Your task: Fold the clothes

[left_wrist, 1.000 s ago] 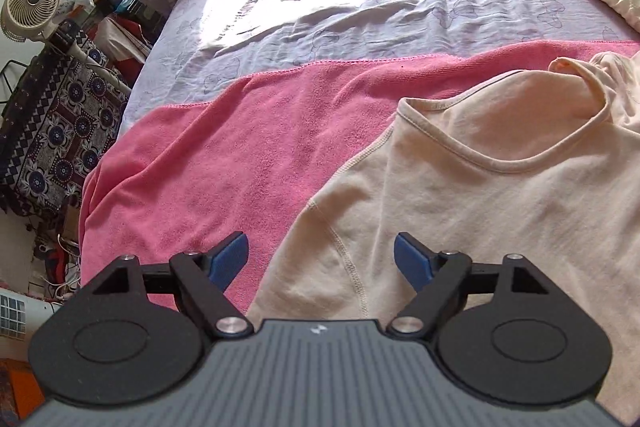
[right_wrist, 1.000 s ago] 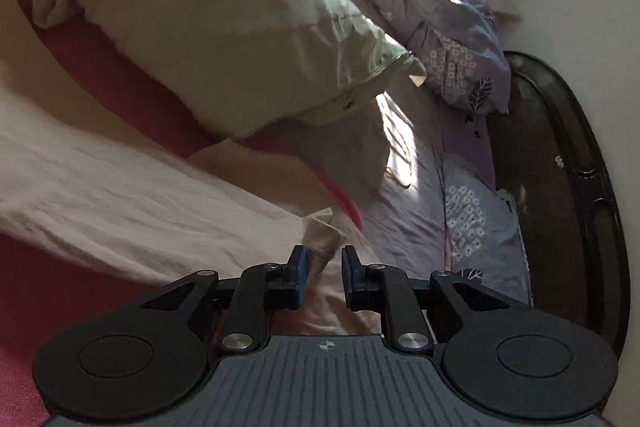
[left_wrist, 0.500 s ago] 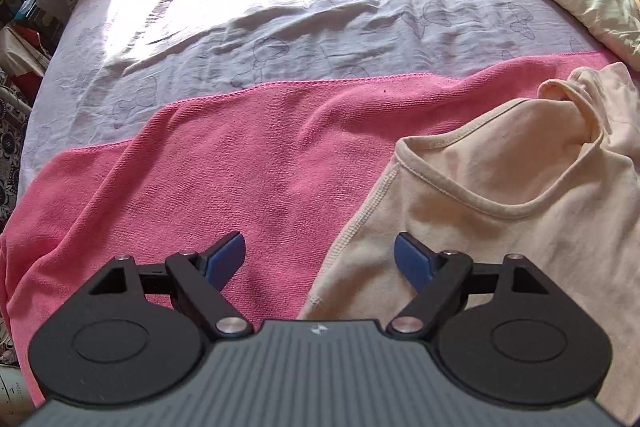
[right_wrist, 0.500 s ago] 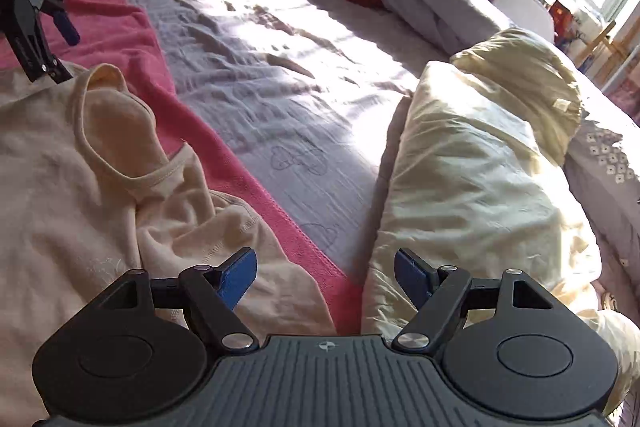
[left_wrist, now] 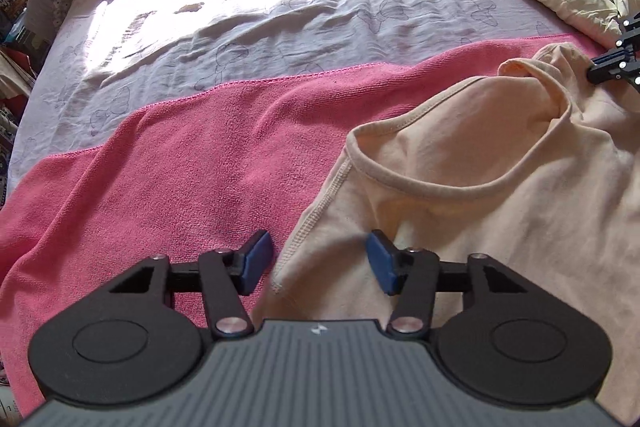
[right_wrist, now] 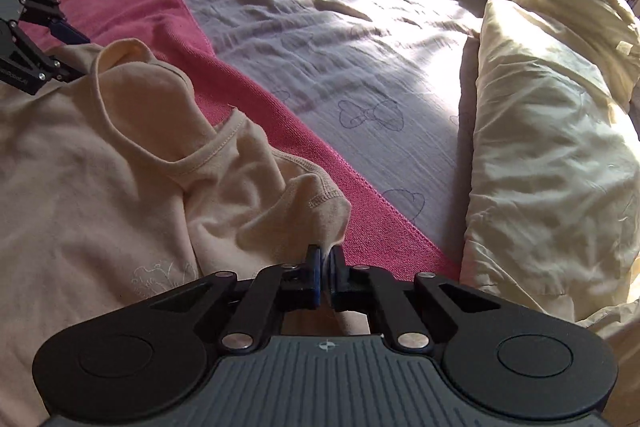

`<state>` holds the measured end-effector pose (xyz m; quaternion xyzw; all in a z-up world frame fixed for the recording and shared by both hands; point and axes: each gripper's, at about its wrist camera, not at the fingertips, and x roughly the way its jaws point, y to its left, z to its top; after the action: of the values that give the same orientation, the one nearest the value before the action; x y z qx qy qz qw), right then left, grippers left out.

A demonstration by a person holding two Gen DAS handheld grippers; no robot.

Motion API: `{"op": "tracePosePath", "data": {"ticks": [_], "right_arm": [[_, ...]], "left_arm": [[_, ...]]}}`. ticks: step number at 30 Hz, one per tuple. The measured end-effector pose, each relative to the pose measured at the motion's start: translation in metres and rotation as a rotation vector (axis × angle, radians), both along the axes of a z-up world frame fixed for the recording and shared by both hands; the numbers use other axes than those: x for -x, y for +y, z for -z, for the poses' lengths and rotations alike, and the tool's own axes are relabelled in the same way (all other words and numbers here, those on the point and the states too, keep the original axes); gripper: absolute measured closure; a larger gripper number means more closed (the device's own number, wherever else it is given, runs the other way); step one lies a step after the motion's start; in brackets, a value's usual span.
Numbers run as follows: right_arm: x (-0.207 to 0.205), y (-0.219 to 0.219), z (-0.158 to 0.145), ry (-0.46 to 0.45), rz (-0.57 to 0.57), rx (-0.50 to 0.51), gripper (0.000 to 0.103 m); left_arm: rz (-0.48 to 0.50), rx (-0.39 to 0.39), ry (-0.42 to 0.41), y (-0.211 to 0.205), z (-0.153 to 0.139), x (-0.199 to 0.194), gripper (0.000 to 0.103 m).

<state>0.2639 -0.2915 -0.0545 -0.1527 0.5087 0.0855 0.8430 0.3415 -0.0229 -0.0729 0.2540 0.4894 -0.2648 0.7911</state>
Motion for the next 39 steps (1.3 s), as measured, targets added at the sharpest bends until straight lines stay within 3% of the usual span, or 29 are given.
{"op": "tracePosePath", "data": {"ticks": [1,2,5,9,10,12,14,15,17,19,21,24,26,28,31,32,33,39], "right_arm": [[0.005,-0.001,-0.008,-0.029,0.014,0.009,0.097],[0.009,-0.004,-0.014,-0.053,0.033,0.023,0.097],[0.021,-0.014,-0.021,-0.054,0.054,0.070,0.097],[0.031,-0.017,0.002,0.065,0.018,0.172,0.097],[0.032,-0.017,0.007,0.080,0.013,0.200,0.094],[0.029,-0.019,0.009,0.067,0.027,0.200,0.084],[0.020,-0.022,0.002,0.003,0.049,0.151,0.054],[0.013,-0.023,-0.002,-0.020,0.053,0.114,0.047],[-0.005,-0.025,-0.004,-0.013,0.055,0.020,0.034],[-0.025,-0.020,0.005,0.039,0.056,-0.040,0.034],[-0.038,-0.012,0.020,0.103,0.043,-0.051,0.034],[-0.037,0.002,0.032,0.115,0.018,-0.055,0.047],[-0.027,0.010,0.028,0.106,-0.018,-0.061,0.073],[-0.019,0.017,0.025,0.090,-0.049,-0.026,0.087],[-0.010,0.021,0.016,0.047,-0.056,0.002,0.094],[-0.008,0.020,0.012,0.022,-0.045,0.005,0.094],[-0.006,0.019,0.006,-0.013,-0.029,0.010,0.094],[-0.006,0.022,-0.023,-0.199,-0.009,0.090,0.095]], "left_arm": [[-0.004,-0.012,-0.013,0.000,-0.002,0.003,0.078],[-0.012,-0.019,-0.023,0.002,-0.004,0.006,0.084],[-0.048,-0.026,-0.025,0.012,-0.006,0.008,0.085],[-0.082,-0.066,-0.025,0.024,0.000,0.006,0.083],[-0.083,-0.071,-0.029,0.025,0.000,0.005,0.075],[-0.073,-0.062,-0.046,0.025,-0.003,0.002,0.072],[-0.059,-0.041,-0.058,0.024,-0.008,-0.002,0.067],[-0.048,-0.013,-0.057,0.024,-0.011,-0.005,0.060],[-0.014,0.042,-0.038,0.020,-0.013,-0.009,0.033],[0.039,0.077,0.013,0.012,-0.009,-0.012,0.020],[0.099,0.062,0.099,-0.002,0.005,-0.012,0.017],[0.107,0.019,0.063,-0.013,0.016,-0.004,0.013],[0.084,0.030,0.048,-0.012,0.014,0.000,0.024],[0.056,0.035,0.023,-0.010,0.009,0.005,0.038],[0.027,0.004,-0.033,-0.008,0.002,0.012,0.068],[0.007,-0.015,-0.060,-0.007,-0.002,0.013,0.091],[-0.019,-0.039,-0.090,-0.006,-0.005,0.012,0.097],[-0.105,-0.010,-0.140,0.000,-0.024,0.000,0.097]]}}
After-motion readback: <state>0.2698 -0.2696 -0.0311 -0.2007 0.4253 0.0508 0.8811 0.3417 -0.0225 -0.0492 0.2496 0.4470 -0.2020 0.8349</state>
